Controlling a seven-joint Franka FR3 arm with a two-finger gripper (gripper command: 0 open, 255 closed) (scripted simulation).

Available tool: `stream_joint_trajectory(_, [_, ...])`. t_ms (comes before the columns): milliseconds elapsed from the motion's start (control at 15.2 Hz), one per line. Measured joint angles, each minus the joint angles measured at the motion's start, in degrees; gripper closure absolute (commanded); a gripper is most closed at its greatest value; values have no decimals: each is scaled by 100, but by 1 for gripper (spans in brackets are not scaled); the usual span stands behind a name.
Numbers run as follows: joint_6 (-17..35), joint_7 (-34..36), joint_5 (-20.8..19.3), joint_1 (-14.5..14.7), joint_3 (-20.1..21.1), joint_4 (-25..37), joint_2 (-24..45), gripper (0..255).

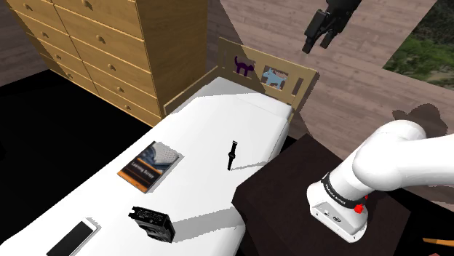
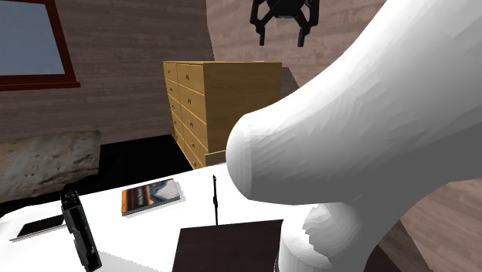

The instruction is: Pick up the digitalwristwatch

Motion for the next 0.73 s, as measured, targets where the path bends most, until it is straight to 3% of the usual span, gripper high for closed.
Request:
stream_joint_trajectory(198, [174, 205, 71, -14, 114, -232, -42, 0])
stream_joint_trajectory(726, [1386, 1391, 498, -82, 755, -1477, 11, 0])
